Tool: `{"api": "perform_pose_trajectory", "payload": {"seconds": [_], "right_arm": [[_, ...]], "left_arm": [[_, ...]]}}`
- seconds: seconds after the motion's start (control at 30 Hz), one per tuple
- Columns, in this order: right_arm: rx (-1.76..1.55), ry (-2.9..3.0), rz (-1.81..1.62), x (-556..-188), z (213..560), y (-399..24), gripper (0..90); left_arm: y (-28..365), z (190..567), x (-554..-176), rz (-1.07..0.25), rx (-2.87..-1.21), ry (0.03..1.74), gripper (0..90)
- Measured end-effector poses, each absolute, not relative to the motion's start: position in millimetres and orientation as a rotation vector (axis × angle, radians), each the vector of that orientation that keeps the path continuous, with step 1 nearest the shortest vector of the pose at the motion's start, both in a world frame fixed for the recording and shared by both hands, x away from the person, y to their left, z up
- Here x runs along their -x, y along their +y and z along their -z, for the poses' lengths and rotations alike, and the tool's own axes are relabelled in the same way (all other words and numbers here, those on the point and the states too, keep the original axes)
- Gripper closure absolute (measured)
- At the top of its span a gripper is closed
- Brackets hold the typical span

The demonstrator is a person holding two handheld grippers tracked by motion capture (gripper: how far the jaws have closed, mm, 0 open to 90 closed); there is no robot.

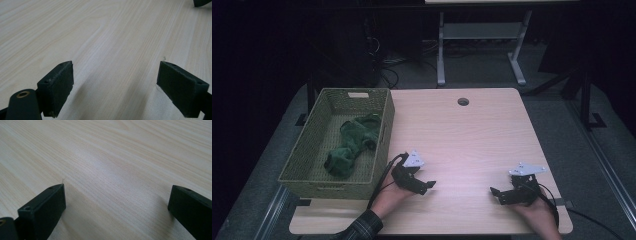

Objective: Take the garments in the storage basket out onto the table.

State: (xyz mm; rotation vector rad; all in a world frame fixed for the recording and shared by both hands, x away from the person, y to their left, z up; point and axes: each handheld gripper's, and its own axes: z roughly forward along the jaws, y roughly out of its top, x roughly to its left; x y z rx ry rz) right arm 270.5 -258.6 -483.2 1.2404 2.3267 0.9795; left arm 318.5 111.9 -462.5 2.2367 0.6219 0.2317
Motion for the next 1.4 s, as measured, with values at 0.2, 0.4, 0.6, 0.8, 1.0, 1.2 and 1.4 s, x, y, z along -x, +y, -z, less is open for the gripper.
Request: {"api": "perform_pose_trajectory", "payload": {"seconds": [0.2, 0.4, 0.6, 0.8, 1.0, 1.2, 1.4], "right_arm": [[-1.24, 2.328, -0.981, -271, 483, -259, 1.2], [-1.239, 2.329, -0.982, -271, 483, -258, 1.2], [-1.239, 2.33, -0.982, -271, 483, -258, 1.2], [-1.237, 2.333, -0.98, -271, 483, -258, 1.2], [-1.238, 2.333, -0.981, -271, 483, -258, 1.2], [-1.238, 2.332, -0.981, -271, 483, -258, 1.2], [-1.238, 2.332, -0.981, -271, 483, -258, 1.2]], "left_arm": [[112, 459, -318, -0.221, -2.233, 0.622, 13.4], [113, 453, -318, -0.217, -2.225, 0.616, 13.5], [113, 448, -318, -0.202, -2.209, 0.618, 13.6], [114, 444, -319, -0.193, -2.197, 0.625, 13.6], [114, 440, -318, -0.186, -2.199, 0.623, 13.6], [114, 434, -318, -0.193, -2.211, 0.604, 13.7], [114, 427, -318, -0.191, -2.188, 0.607, 13.7]]}}
